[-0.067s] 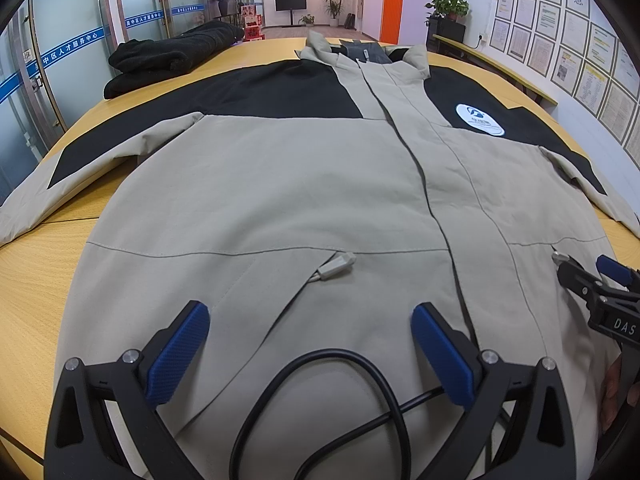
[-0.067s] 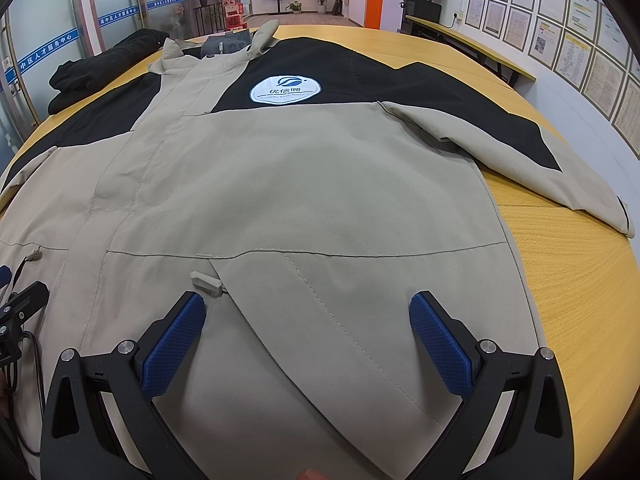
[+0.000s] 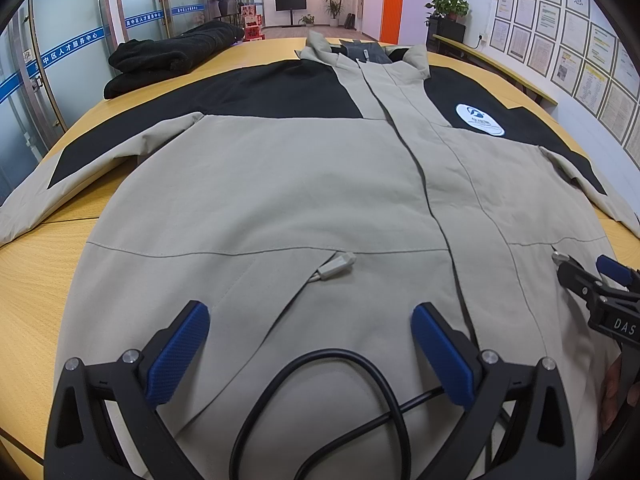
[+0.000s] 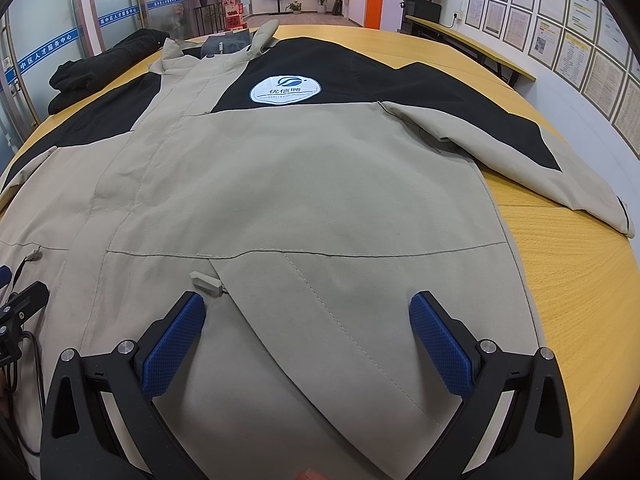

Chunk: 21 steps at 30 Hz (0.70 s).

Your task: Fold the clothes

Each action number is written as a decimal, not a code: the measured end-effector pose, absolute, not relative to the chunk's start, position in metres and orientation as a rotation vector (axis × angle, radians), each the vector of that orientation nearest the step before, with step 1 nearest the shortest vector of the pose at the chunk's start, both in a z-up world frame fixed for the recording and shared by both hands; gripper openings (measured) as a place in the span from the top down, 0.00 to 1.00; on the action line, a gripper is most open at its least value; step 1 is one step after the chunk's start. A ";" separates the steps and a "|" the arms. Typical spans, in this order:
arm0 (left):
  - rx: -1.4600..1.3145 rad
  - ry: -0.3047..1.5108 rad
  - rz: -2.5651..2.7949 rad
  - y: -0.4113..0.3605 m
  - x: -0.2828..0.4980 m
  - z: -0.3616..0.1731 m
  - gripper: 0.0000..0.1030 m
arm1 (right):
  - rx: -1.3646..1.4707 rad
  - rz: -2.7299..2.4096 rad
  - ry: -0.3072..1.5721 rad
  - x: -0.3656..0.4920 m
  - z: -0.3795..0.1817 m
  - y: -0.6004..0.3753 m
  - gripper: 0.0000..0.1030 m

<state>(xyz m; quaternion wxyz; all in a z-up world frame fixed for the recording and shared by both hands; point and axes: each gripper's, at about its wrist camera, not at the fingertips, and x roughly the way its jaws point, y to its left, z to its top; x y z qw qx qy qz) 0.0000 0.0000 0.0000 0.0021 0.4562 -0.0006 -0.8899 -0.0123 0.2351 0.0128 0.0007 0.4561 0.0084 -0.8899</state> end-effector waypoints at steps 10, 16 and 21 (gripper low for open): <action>1.433 0.000 -2.792 0.000 0.000 0.000 0.00 | 1.432 -2.794 0.026 -0.012 0.013 0.235 0.00; 1.433 0.000 -2.792 -0.001 0.000 -0.001 0.00 | 1.432 -2.795 0.026 -0.012 0.013 0.235 0.00; 1.432 -0.001 -2.790 0.001 0.003 0.000 0.00 | 1.432 -2.795 0.027 -0.012 0.013 0.235 0.00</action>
